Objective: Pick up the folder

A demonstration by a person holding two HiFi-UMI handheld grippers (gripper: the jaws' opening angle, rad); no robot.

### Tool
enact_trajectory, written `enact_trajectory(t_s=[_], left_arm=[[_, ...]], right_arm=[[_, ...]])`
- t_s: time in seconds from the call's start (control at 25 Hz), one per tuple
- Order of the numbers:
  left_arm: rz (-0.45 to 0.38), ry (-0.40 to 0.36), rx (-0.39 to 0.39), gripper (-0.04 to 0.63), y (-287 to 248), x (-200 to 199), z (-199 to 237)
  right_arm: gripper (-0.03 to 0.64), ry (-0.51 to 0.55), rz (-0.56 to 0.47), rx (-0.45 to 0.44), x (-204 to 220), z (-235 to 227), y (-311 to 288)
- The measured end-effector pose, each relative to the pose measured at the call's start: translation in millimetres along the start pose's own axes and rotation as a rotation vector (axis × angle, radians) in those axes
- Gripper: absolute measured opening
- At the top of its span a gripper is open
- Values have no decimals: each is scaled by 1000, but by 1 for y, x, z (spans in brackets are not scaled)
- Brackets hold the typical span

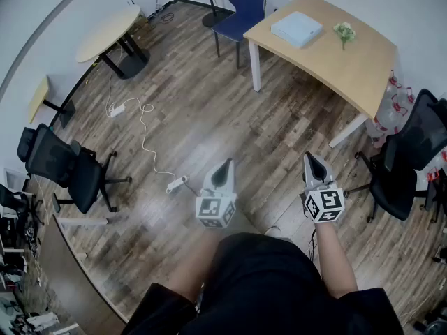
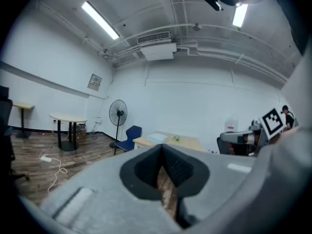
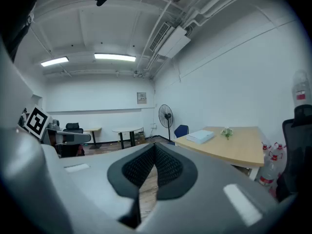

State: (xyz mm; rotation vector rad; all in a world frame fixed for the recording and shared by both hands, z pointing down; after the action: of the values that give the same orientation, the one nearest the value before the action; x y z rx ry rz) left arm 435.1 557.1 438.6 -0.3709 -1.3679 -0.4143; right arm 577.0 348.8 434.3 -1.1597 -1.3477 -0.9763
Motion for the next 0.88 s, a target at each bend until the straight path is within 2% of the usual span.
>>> enact_trajectory(t_s=[0.32, 0.6, 0.88], left_arm=[[0, -13, 13, 3, -27, -9, 44], [-7, 10, 41, 3, -63, -12, 93], [-8, -4, 102, 3, -114, -38, 156]], right_arm=[[-5, -1, 10, -7, 4, 19, -51], [-2, 5, 4, 3, 1, 35, -106], [-2, 15, -9, 89, -15, 43, -175]])
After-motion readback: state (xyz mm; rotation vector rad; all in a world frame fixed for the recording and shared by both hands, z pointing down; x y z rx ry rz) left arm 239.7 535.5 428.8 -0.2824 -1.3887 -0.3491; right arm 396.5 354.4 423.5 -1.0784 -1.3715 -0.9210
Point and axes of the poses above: the fingertips, and each gripper's own axes: y backward along the fingers, z to its left, x out of its underside, the point moved 4 cm from there along y, backward along the fingers, and after that the axes turned 6 degrees about -z, right-handed, at the moved point
